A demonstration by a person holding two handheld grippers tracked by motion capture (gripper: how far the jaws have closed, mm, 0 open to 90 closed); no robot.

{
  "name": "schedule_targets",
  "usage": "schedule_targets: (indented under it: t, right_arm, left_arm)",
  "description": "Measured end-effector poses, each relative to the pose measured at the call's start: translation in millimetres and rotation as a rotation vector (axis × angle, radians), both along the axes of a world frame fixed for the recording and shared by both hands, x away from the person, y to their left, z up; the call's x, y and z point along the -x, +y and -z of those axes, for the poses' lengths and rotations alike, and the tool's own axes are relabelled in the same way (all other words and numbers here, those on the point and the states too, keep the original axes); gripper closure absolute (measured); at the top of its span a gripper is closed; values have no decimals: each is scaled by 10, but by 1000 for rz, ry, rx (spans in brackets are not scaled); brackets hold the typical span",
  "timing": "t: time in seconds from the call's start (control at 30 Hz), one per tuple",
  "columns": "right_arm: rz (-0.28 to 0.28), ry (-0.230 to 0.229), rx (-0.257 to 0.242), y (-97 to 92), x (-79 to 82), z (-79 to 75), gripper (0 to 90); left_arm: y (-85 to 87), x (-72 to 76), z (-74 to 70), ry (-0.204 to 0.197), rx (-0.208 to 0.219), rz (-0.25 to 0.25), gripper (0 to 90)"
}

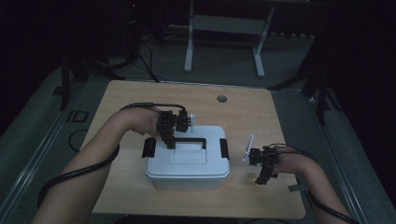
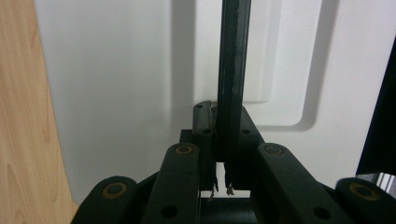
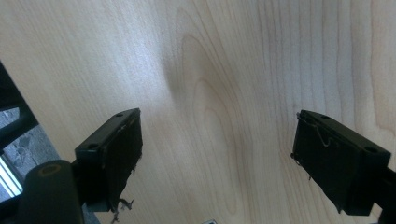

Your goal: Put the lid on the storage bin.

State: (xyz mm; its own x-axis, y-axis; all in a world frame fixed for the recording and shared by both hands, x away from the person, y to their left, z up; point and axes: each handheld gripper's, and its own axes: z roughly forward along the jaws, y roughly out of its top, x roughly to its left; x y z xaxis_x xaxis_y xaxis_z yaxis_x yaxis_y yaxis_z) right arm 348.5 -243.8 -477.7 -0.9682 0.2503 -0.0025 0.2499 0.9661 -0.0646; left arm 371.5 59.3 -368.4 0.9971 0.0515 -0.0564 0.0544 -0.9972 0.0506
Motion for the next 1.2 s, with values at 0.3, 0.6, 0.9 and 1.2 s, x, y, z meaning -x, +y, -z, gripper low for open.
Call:
schedule_targets:
  t: [0.3, 0.6, 0.9, 1.2]
  right_arm:
    - [-1, 0, 3, 2, -7, 29, 154]
    - [-7, -2, -3, 19, -8, 28, 154]
    - [0, -6, -6, 16, -15, 3, 154]
    - [9, -19, -16, -1, -1, -29, 155]
  left_arm:
    - [3, -10, 33, 6, -1, -7, 834]
    - [12, -47, -3, -31, 17, -65, 723]
    - [236, -86, -97, -74, 123, -179, 167]
    - [549, -5, -106, -190, 241, -194, 20]
